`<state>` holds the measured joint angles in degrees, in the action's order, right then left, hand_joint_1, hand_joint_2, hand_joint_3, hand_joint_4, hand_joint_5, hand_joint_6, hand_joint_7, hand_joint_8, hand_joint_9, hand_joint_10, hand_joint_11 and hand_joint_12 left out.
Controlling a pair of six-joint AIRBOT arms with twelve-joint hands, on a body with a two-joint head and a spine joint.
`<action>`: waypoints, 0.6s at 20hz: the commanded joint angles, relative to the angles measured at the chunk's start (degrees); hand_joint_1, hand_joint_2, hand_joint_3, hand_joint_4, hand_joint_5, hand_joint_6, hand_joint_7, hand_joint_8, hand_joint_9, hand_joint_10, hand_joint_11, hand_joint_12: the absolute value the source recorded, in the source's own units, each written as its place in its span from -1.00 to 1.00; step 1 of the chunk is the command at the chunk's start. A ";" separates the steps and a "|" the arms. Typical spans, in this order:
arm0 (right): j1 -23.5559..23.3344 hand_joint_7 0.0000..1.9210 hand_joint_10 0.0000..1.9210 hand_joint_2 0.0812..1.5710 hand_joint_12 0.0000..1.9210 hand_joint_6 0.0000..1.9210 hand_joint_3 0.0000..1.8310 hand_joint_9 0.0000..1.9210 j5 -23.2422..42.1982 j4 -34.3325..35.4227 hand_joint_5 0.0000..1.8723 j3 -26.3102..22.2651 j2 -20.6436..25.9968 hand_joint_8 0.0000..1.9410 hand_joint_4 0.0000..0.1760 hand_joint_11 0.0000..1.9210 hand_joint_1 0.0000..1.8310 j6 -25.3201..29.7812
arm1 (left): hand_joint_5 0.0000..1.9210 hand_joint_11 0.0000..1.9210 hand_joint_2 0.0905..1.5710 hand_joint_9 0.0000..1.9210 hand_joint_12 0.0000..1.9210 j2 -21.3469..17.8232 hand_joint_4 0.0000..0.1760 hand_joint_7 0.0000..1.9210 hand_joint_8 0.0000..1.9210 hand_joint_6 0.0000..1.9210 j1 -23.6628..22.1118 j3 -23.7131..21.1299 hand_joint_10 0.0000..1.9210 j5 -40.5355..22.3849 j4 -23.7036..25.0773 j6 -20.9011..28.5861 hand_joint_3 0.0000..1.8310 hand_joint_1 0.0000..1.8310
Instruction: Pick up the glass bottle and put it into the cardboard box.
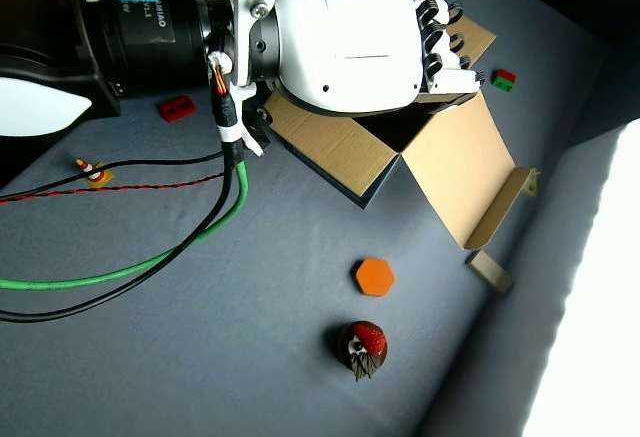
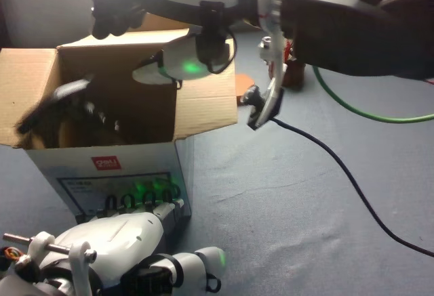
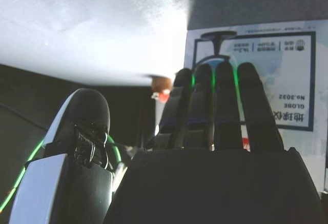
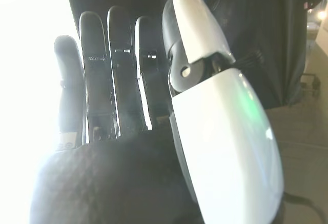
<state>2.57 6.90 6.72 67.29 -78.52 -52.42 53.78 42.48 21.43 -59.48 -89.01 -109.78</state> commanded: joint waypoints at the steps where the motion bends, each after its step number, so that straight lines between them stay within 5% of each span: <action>1: -1.49 -0.56 -0.55 0.36 0.11 -0.64 -1.00 -0.74 6.55 0.48 -0.70 -0.82 0.88 -0.88 -1.00 -0.98 -0.05 0.36 | -0.93 -1.00 0.61 -0.95 -0.96 -0.29 -1.00 -0.92 -1.00 -0.99 -0.57 -0.22 -1.00 -1.86 3.84 0.20 -1.00 -1.00; 2: -1.90 -0.69 -0.76 0.32 -0.26 -0.82 -1.00 -0.81 6.52 1.28 -0.79 -2.60 2.56 -0.97 -1.00 -1.00 -0.09 0.35 | -0.93 -1.00 0.61 -0.95 -0.96 -0.57 -1.00 -0.92 -1.00 -0.99 -0.68 -0.55 -1.00 -1.86 3.84 0.20 -1.00 -1.00; 3: -2.29 -0.72 -0.87 0.31 -0.38 -0.90 -1.00 -0.81 7.71 1.73 -0.79 -5.38 5.24 -0.99 -1.00 -1.00 -0.11 0.10 | -0.92 -1.00 0.61 -0.95 -0.96 -0.95 -1.00 -0.92 -1.00 -0.99 -1.04 -1.10 -1.00 -1.87 3.83 0.20 -1.00 -1.00; 7: -0.41 -0.76 -0.96 0.29 -0.44 -0.97 -1.00 -0.81 21.61 4.50 -0.80 -17.06 15.57 -1.00 -1.00 -1.00 -0.14 -9.48 | -0.92 -1.00 0.61 -0.95 -0.95 -2.38 -1.00 -0.92 -1.00 -0.99 -5.04 -3.61 -1.00 -3.47 -0.75 -3.94 -1.00 -1.00; 11: 4.36 -0.76 -0.97 0.28 -0.43 -0.97 -1.00 -0.80 31.98 26.44 -0.78 -26.41 22.72 -1.00 -1.00 -1.00 -0.23 -39.63 | -0.92 -1.00 0.61 -0.95 -0.96 -2.77 -1.00 -0.92 -1.00 -1.00 -14.58 -6.87 -1.00 -7.73 -10.68 -13.24 -1.00 -1.00; 12: 4.99 -0.76 -0.97 0.32 -0.40 -0.98 -0.99 -0.80 33.32 33.34 -0.78 -28.25 24.03 -1.00 -1.00 -1.00 -0.43 -44.23 | -0.92 -1.00 0.61 -0.95 -0.96 -2.61 -1.00 -0.91 -1.00 -0.99 -16.79 -7.53 -1.00 -9.00 -12.99 -15.19 -1.00 -1.00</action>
<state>8.19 32.95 44.71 38.65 -54.39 -97.97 51.22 25.10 13.69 -66.39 -105.97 -125.16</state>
